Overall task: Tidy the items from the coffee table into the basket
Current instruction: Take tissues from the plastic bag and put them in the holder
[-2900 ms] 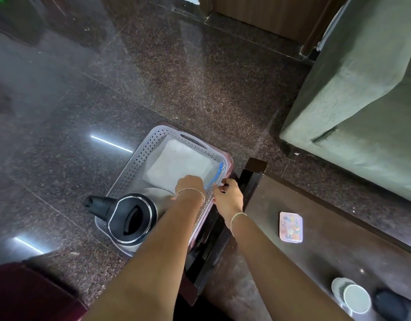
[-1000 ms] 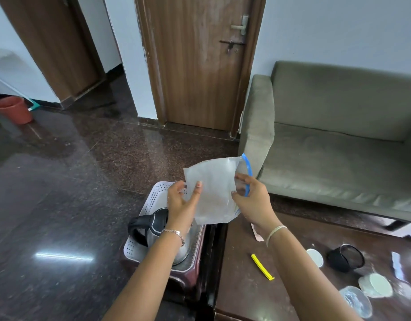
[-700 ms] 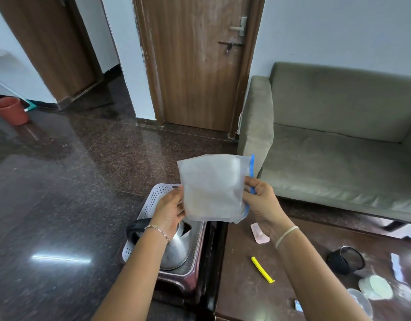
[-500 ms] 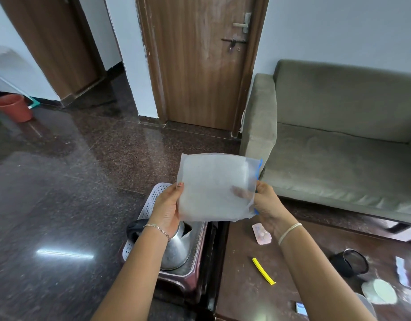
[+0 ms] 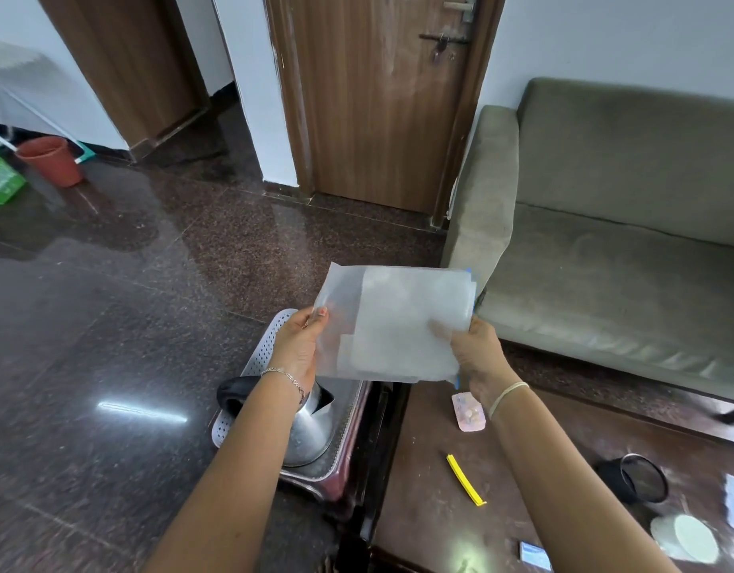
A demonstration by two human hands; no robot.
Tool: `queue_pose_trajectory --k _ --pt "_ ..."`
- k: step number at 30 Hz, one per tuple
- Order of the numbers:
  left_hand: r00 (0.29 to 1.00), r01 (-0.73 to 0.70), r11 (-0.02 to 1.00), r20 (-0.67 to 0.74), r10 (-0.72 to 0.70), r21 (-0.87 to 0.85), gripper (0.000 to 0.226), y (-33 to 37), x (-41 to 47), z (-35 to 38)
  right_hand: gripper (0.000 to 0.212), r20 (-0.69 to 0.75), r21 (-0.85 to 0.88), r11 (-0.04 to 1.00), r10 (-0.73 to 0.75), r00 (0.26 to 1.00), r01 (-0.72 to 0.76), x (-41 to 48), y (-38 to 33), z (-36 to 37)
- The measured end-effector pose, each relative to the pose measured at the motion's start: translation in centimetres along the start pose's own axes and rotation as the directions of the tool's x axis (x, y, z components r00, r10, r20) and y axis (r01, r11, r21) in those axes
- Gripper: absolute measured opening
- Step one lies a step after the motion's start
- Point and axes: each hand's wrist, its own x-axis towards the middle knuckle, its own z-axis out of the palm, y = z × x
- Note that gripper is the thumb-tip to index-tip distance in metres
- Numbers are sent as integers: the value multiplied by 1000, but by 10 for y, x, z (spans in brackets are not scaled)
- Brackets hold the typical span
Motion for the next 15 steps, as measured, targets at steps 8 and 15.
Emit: queue_pose_trajectory --k 8,15 --pt "972 8 989 -232 27 150 10 -12 30 0 22 -44 -144 987 -76 996 69 28 8 -33" --pt "929 77 970 -369 13 229 14 -16 44 -6 15 -115 -98 984 -158 981 147 45 -2 -50"
